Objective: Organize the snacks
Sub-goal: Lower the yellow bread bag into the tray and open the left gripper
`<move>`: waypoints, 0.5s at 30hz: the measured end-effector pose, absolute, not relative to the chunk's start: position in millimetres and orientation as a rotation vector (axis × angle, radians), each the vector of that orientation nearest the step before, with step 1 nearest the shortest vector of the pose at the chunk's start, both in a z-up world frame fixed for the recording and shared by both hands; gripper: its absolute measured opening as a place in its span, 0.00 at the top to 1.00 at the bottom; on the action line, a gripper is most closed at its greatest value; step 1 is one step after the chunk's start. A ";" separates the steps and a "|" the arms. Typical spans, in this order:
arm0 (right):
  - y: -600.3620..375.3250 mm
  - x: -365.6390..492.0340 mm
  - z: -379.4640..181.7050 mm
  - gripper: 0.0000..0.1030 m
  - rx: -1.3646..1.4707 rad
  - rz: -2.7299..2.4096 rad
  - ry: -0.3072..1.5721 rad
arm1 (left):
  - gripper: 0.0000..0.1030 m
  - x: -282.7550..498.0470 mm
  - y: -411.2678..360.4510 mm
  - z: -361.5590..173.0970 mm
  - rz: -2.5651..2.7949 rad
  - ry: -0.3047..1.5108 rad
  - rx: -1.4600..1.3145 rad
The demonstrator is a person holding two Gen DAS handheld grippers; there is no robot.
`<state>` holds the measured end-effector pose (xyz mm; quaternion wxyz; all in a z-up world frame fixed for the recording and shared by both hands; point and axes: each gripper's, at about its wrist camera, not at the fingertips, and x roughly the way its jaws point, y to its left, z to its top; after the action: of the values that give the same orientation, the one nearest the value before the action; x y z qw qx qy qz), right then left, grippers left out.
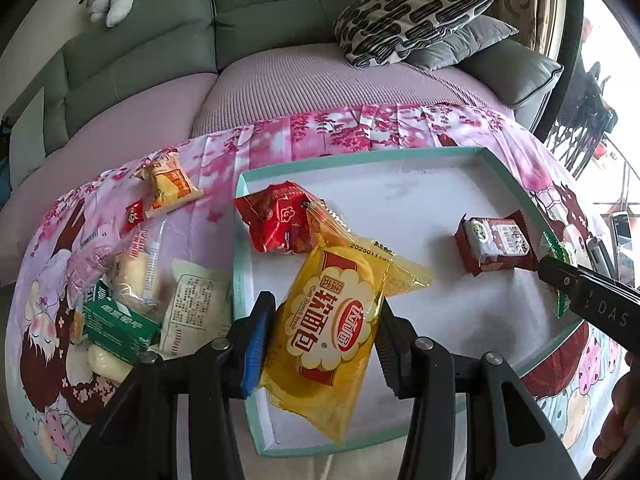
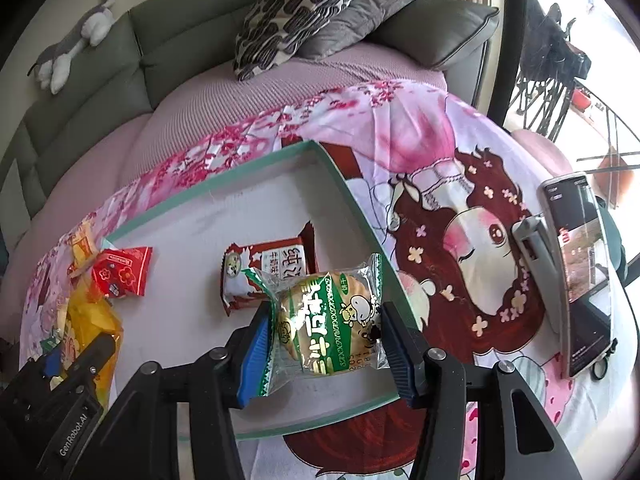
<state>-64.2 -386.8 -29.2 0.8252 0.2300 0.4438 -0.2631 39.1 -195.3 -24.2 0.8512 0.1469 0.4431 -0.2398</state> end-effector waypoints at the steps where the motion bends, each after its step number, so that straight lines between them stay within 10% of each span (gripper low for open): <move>1: -387.4 -63.6 -31.0 0.46 0.491 -0.559 0.949 | 0.52 39.3 -196.3 -25.4 -0.504 0.935 0.312; 15: -390.2 -54.4 -52.9 0.45 0.478 -0.564 1.027 | 0.52 46.5 -199.9 -39.3 -0.497 0.982 0.312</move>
<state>-54.4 -390.2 -52.9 0.8063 0.2233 0.4801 -0.2637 46.5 -199.9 -39.3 0.8408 0.1476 0.4648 -0.2351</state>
